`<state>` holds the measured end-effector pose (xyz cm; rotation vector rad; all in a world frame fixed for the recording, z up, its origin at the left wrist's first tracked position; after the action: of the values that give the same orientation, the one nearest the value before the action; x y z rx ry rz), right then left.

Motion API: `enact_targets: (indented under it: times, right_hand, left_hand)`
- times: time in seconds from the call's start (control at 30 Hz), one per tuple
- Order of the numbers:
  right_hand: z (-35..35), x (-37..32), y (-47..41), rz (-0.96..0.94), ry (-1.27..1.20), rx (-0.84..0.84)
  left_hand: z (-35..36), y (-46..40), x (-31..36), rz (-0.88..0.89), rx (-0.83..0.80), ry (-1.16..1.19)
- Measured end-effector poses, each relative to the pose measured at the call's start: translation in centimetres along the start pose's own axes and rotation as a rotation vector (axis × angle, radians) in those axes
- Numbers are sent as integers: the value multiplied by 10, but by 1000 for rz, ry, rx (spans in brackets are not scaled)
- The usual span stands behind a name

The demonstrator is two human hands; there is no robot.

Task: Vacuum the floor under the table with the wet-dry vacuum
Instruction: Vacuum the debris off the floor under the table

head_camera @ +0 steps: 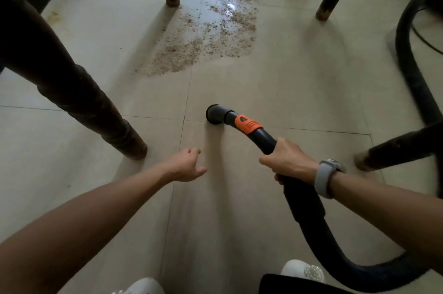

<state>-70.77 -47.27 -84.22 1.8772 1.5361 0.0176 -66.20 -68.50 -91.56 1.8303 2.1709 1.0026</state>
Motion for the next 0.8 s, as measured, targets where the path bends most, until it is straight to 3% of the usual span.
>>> enact_targets:
  times: [0.23,0.4,0.53,0.7,0.8]
  right_hand:
    - [-19,15,-18,103,-129,157]
    - [10,-15,-13,-12,-106,-93]
    - [15,-41,-40,-26,-158,-1]
    - [29,-76,-68,-28,-226,65]
    - [52,-96,-64,-91,-203,-36]
  left_hand:
    - [-13,-6,-7,-28,58,-16]
    - [-22,-5,-15,-83,104,18]
    - [-32,-6,-26,-135,177,78]
    - [-45,-4,-31,-142,337,254]
    - [-54,-7,-37,-210,375,529]
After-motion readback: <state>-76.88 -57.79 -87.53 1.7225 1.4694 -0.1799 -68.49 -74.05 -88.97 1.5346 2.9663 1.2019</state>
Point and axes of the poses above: each hand's wrist, its own y-axis away from the middle knuckle, its own z-axis out of the palm, x = y × z, the point moved 3 cm from there along -y, towards the middle knuckle, and after that the axes turned 13 degrees about x, right-handed, at the moved point
